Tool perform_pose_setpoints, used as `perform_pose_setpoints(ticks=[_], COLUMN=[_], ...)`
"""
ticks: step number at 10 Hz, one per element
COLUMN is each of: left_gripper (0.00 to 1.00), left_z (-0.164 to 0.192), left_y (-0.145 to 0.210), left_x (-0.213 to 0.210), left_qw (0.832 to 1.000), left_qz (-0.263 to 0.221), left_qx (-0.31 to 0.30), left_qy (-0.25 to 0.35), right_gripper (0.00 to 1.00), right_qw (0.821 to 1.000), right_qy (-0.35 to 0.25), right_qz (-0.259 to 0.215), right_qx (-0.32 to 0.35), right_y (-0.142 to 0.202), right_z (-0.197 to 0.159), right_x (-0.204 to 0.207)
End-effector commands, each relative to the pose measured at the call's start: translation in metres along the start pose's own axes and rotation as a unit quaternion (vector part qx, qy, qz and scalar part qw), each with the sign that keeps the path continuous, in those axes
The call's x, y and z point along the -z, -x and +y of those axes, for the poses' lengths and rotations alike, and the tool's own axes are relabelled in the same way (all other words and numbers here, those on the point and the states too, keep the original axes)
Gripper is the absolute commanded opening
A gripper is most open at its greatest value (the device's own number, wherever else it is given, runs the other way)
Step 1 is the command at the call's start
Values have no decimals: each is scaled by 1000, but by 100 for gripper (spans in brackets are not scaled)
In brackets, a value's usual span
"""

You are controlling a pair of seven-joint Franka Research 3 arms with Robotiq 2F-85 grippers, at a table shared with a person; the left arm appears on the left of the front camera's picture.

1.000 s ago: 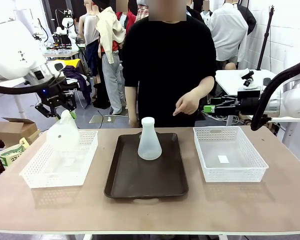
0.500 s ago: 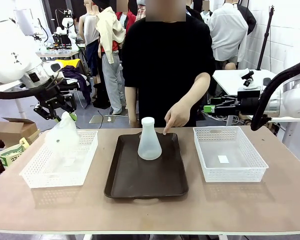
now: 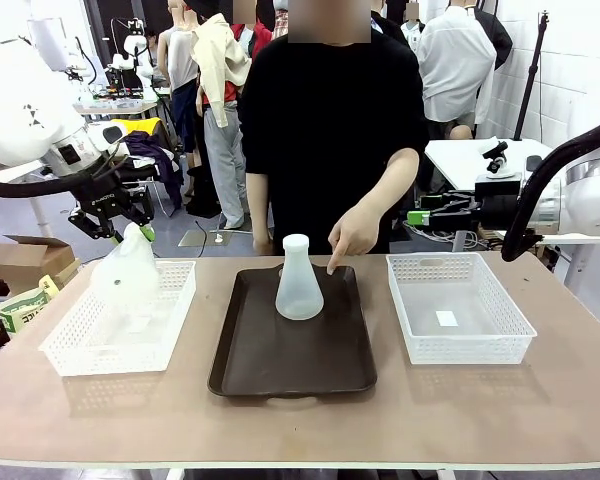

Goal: Prepare the laboratory tools.
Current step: Place the picked Big flask upright in the Handle tray as directed by the person.

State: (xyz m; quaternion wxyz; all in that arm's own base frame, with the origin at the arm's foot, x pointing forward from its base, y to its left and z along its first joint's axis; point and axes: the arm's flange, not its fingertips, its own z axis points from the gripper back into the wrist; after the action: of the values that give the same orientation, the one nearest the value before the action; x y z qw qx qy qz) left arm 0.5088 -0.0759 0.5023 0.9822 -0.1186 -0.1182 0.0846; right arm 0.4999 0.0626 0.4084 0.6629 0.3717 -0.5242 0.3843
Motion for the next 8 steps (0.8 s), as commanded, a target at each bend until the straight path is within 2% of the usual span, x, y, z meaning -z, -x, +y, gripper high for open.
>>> perform_pose_setpoints(ticks=[1,3,6,8], left_gripper=[0,0,0,0], left_z=[0,-13,-43,-64], left_y=[0,7,24,35], left_x=[0,-1,-17,-7], left_qw=[1000,995,973,937], left_qz=[0,-2,-39,-61], left_qx=[0,67,154,223], left_qy=[0,69,167,260], right_gripper=[100,100,100,100], right_qw=[1000,1000,1000,1000], right_qy=[-1,-1,-1,-1], right_qz=[2,2,2,2], right_qx=[2,2,2,2], right_y=[0,0,0,0], right_z=[1,1,1,1], right_x=[1,1,1,1])
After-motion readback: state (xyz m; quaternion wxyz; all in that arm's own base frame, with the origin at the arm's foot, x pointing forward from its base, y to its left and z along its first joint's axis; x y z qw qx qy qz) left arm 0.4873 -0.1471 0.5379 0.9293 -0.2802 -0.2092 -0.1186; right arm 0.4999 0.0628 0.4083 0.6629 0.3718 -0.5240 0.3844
